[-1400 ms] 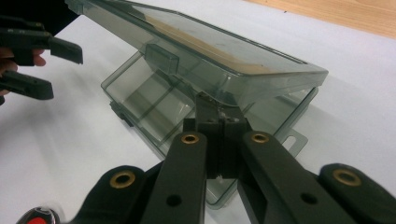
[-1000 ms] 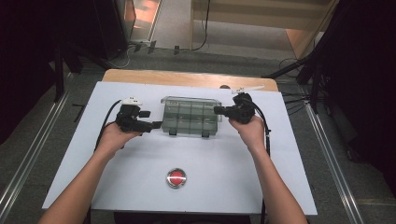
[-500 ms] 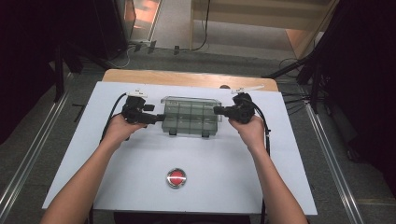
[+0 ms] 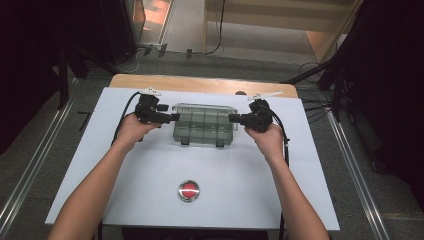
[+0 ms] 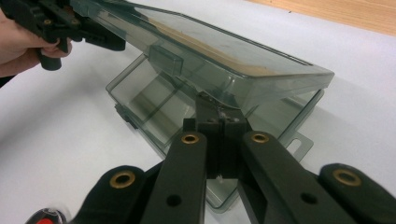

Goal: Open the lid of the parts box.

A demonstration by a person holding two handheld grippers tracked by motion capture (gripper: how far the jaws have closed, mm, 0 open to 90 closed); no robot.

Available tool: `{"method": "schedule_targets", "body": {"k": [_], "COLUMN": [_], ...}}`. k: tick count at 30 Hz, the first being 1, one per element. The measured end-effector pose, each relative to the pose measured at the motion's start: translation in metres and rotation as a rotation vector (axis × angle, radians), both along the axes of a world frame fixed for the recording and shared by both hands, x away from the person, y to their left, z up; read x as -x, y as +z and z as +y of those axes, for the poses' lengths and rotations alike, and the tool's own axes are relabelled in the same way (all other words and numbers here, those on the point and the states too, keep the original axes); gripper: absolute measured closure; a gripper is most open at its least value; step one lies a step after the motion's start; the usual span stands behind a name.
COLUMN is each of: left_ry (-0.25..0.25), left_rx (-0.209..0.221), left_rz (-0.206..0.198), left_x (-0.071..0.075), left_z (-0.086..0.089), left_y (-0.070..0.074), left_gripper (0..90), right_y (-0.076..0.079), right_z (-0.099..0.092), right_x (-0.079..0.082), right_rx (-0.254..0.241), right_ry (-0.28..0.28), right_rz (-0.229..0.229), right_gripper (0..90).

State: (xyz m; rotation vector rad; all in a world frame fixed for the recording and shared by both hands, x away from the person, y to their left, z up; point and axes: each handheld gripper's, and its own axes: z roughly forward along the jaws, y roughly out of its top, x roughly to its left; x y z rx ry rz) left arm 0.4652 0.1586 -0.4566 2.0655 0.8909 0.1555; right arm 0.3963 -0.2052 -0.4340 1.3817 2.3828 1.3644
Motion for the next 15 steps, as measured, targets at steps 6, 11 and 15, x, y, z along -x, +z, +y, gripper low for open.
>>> {"method": "schedule_targets", "body": {"k": [6, 11, 15], "left_ry": [-0.003, 0.007, 0.004], "left_rx": [0.006, 0.012, 0.022], "left_rz": [-0.033, -0.064, -0.072], "left_x": [-0.0055, -0.0083, -0.0093], "left_z": [-0.0033, -0.0050, -0.0060], "left_y": [-0.0008, -0.0034, -0.0037], "left_gripper": [39.5, 48.7, 52.1], "right_y": [-0.0005, -0.0004, -0.0009], "right_z": [0.0008, -0.0002, -0.0022], "right_x": [0.0000, 0.0003, 0.0006], "right_rx": [0.004, 0.001, -0.005], "right_ry": [0.000, -0.006, -0.020], "right_rz": [0.002, -0.003, -0.005], "right_gripper": [90.0, 90.0, 87.0]}}
